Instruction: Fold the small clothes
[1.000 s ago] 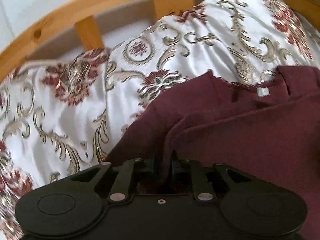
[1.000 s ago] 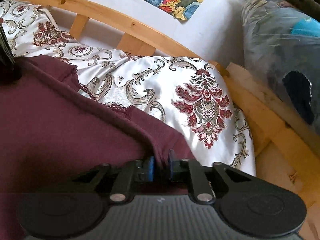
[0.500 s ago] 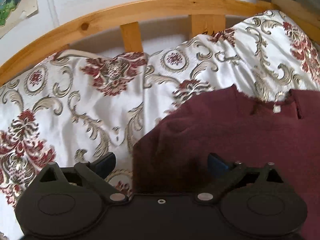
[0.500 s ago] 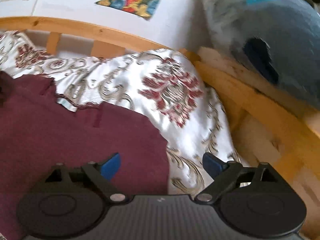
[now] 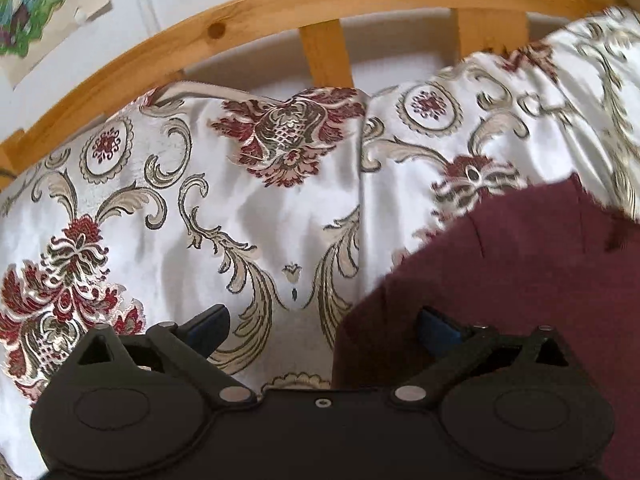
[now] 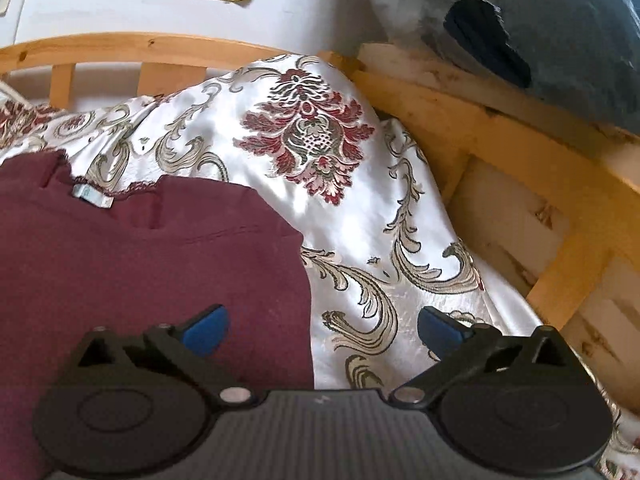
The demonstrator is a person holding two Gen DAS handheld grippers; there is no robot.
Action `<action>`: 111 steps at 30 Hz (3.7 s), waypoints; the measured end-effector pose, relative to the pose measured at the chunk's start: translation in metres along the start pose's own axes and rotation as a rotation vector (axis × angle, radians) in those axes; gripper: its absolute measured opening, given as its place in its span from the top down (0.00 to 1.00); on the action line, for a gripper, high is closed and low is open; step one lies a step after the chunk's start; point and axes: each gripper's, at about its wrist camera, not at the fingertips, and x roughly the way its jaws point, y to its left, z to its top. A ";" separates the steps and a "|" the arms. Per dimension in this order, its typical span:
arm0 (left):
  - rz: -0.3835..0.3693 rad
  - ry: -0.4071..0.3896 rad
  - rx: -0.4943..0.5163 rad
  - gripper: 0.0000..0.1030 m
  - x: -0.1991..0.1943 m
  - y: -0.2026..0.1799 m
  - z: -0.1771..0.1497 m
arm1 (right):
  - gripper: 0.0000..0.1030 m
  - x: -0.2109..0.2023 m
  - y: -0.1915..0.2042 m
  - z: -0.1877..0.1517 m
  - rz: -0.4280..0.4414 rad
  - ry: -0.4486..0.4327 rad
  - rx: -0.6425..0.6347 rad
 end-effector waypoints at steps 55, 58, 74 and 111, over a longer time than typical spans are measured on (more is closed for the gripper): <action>-0.555 0.072 -0.115 0.09 -0.040 0.032 -0.102 | 0.00 -0.049 0.145 -0.047 0.236 -0.043 -0.150; -0.510 0.081 -0.092 0.14 -0.040 0.027 -0.099 | 0.00 -0.047 0.142 -0.046 0.256 -0.032 -0.132; -0.385 0.106 -0.075 0.78 -0.081 0.005 -0.073 | 0.00 -0.047 0.135 -0.035 0.288 0.036 -0.099; -0.458 -0.205 0.340 0.86 -0.221 -0.117 -0.024 | 0.00 -0.043 0.027 0.011 0.020 -0.088 -0.022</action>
